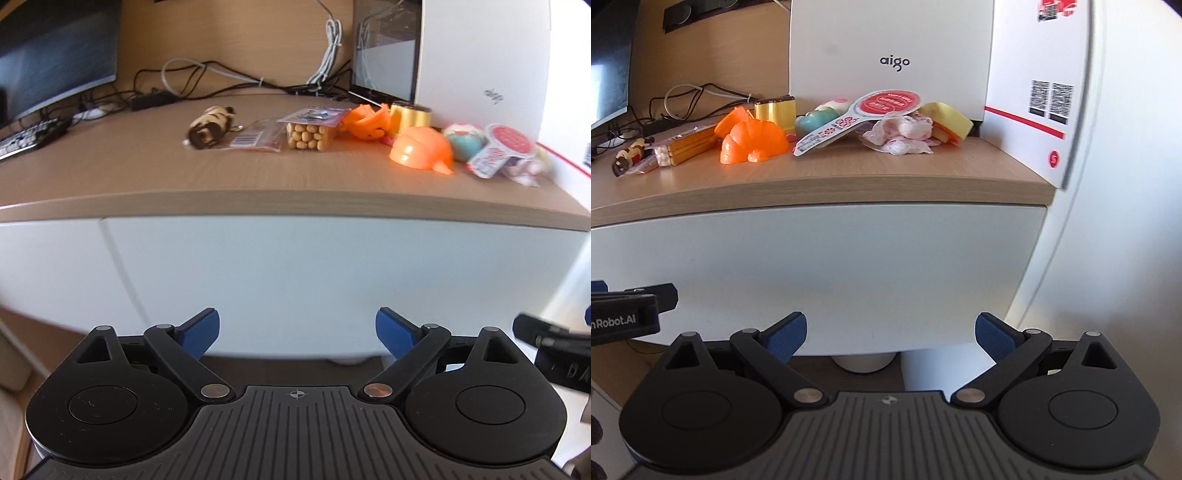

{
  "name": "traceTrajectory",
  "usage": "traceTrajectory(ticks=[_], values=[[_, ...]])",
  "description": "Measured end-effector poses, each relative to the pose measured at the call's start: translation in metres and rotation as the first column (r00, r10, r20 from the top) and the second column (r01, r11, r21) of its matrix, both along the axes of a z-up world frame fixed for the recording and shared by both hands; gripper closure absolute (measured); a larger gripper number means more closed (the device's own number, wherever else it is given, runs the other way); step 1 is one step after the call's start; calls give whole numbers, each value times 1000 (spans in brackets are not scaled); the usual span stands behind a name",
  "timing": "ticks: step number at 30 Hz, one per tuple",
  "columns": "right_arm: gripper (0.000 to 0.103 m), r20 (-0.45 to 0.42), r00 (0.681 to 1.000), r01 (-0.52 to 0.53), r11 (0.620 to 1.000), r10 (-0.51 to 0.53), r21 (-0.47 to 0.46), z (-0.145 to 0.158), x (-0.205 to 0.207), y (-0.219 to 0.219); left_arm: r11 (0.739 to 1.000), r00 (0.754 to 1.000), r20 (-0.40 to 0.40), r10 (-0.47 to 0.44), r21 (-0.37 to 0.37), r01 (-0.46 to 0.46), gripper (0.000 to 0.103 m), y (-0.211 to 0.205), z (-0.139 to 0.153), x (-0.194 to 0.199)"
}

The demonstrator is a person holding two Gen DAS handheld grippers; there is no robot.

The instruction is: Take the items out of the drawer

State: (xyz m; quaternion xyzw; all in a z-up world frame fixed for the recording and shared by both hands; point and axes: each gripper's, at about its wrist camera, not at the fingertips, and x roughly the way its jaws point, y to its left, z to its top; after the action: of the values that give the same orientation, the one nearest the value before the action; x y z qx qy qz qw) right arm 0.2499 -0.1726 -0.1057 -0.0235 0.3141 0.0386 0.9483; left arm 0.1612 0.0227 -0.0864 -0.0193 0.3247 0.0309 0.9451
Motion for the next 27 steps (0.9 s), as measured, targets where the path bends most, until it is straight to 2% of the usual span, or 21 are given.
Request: traceTrajectory(ticks=[3, 6, 8, 12, 15, 22, 27], values=[[4, -27, 999, -20, 1000, 20, 17, 28, -26, -6, 1000, 1000, -24, 10, -15, -11, 9, -1, 26, -34], [4, -85, 996, 6, 999, -3, 37, 60, -51, -11, 999, 999, -46, -12, -34, 10, 11, -4, 59, -69], [4, -110, 994, -8, 999, 14, 47, 80, -70, -14, 999, 997, -67, -34, -20, 33, 13, -9, 79, -88], [4, -114, 993, -34, 999, 34, 1, 113, -109, -13, 1000, 993, -118, -16, -24, 13, 28, -7, 110, -121], [4, -130, 991, -35, 999, 40, 40, 132, -125, -18, 1000, 994, -110, -8, -10, 7, 30, -5, 130, -138], [4, -116, 992, -44, 999, 44, 1, 151, -128, -17, 999, 998, -59, -24, 34, 26, 30, -3, 152, -136], [4, -138, 988, -72, 997, 71, 0, 147, -125, -13, 999, 994, -95, -48, 19, 51, 30, -12, 143, -133]])
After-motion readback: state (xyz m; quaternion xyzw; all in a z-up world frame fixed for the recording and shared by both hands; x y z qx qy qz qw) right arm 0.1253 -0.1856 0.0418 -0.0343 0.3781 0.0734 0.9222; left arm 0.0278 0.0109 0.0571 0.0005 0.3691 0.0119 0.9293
